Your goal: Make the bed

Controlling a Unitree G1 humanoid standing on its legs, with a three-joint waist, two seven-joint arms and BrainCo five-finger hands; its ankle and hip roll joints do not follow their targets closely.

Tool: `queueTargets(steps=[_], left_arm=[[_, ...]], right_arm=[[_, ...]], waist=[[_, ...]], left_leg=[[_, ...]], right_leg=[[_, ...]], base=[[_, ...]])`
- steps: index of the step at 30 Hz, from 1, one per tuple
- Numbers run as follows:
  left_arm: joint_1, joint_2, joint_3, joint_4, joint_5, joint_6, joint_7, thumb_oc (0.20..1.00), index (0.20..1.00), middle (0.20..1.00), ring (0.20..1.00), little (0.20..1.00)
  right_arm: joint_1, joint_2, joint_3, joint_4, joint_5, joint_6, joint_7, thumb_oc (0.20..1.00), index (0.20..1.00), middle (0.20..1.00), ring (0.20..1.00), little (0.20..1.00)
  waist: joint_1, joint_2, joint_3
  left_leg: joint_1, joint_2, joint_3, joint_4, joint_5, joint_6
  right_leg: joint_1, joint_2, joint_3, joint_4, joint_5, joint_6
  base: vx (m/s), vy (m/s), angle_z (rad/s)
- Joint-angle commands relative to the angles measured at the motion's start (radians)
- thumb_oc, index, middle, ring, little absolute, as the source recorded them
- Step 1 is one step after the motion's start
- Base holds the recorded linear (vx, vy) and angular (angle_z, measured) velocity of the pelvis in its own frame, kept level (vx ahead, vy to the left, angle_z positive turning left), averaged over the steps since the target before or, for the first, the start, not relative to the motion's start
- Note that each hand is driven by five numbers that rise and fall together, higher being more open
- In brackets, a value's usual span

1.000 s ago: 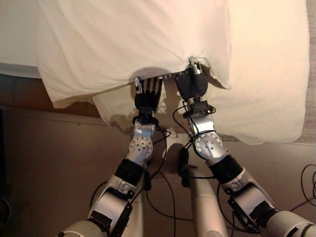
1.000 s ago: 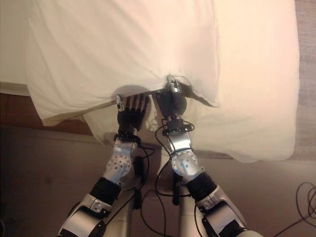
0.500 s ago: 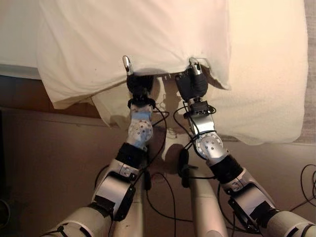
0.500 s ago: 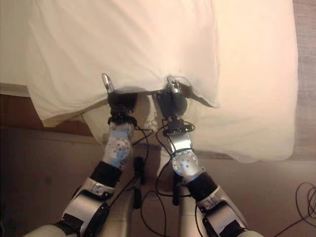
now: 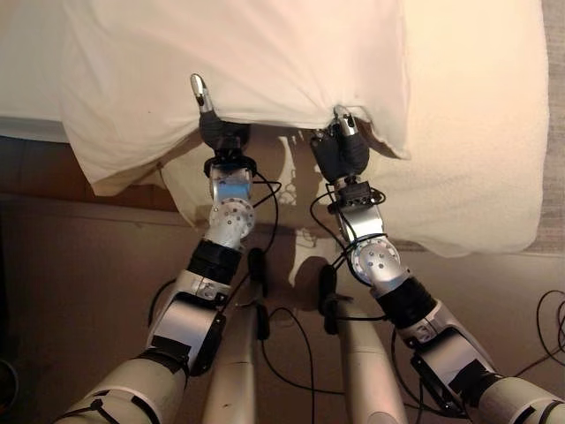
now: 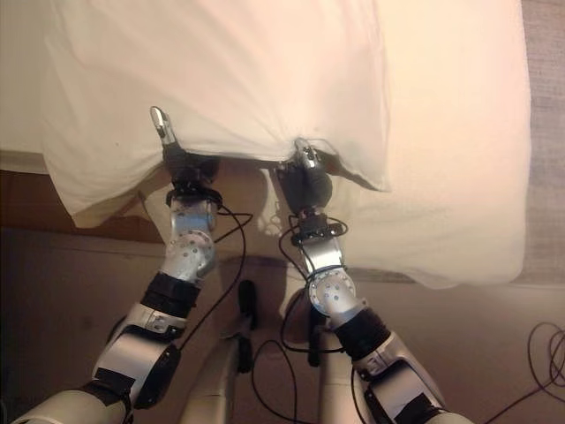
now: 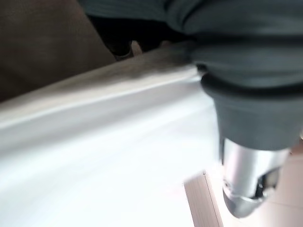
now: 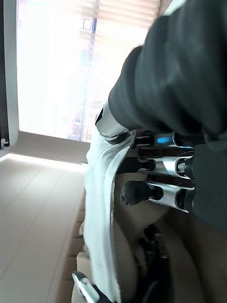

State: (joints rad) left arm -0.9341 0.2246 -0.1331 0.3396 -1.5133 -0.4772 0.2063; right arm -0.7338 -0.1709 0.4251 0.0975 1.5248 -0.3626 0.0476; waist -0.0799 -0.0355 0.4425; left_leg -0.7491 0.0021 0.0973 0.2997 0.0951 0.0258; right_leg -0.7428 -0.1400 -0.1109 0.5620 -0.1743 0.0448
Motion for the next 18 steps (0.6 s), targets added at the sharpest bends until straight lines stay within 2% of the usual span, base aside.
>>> queueTargets(steps=[1,4,10,11,12,13,18], left_arm=[[-0.046,0.087,0.107,0.094,0.112,-0.066,0.029,1.000,1.000,1.000,1.000,1.000],[-0.023,0.136,0.139,0.088,0.149,-0.067,0.053,1.000,1.000,1.000,1.000,1.000],[0.031,0.164,0.177,0.060,0.165,-0.071,0.056,1.000,1.000,1.000,1.000,1.000],[0.036,0.166,0.175,0.055,0.173,-0.070,0.058,0.878,0.878,0.878,0.878,0.878],[0.040,0.171,0.179,0.049,0.180,-0.071,0.057,0.558,0.558,0.558,0.558,0.558],[0.044,0.171,0.180,0.041,0.185,-0.073,0.058,0.200,0.200,0.200,0.200,0.200],[0.062,0.159,0.170,-0.014,0.210,-0.074,0.051,0.200,0.200,0.200,0.200,0.200]], right_arm=[[0.114,-0.003,-0.041,-0.140,-0.049,-0.037,0.065,0.200,0.200,0.200,0.200,0.200],[0.143,-0.019,-0.053,-0.157,-0.057,-0.038,0.052,0.200,0.200,0.200,0.200,0.200],[0.170,-0.032,-0.066,-0.171,-0.074,-0.032,0.041,0.200,0.200,0.200,0.200,0.200],[0.172,-0.033,-0.066,-0.172,-0.077,-0.032,0.038,0.200,0.200,0.200,0.200,0.200],[0.174,-0.032,-0.071,-0.172,-0.078,-0.033,0.039,0.200,0.200,0.200,0.200,0.200],[0.176,-0.033,-0.072,-0.172,-0.078,-0.032,0.041,0.200,0.200,0.200,0.200,0.200],[0.177,-0.030,-0.076,-0.162,-0.077,-0.034,0.041,0.200,0.200,0.200,0.200,0.200]], waist=[[-0.017,0.027,-0.111],[-0.011,0.034,-0.110],[-0.002,0.041,-0.110],[-0.001,0.042,-0.110],[0.001,0.043,-0.109],[0.002,0.043,-0.110],[0.004,0.047,-0.108]], left_leg=[[0.024,-0.008,0.022,0.069,-0.137,-0.004],[0.027,-0.009,0.020,0.066,-0.136,-0.005],[0.028,-0.010,0.018,0.065,-0.133,-0.007],[0.030,-0.010,0.017,0.063,-0.132,-0.007],[0.030,-0.010,0.017,0.064,-0.133,-0.007],[0.030,-0.010,0.016,0.065,-0.133,-0.007],[0.032,-0.010,0.014,0.063,-0.131,-0.007]], right_leg=[[-0.020,0.039,0.014,-0.147,0.184,0.049],[-0.015,0.037,0.013,-0.150,0.182,0.049],[-0.010,0.035,0.006,-0.154,0.181,0.048],[-0.010,0.035,0.006,-0.153,0.181,0.048],[-0.010,0.035,0.006,-0.152,0.181,0.048],[-0.008,0.034,0.006,-0.153,0.180,0.048],[-0.008,0.035,0.006,-0.152,0.179,0.048]], base=[[0.00,0.000,0.00],[0.00,0.000,0.00],[0.00,0.000,0.00],[0.00,0.000,0.00],[0.00,0.000,0.00],[0.00,0.000,0.00],[0.00,0.000,0.00]])
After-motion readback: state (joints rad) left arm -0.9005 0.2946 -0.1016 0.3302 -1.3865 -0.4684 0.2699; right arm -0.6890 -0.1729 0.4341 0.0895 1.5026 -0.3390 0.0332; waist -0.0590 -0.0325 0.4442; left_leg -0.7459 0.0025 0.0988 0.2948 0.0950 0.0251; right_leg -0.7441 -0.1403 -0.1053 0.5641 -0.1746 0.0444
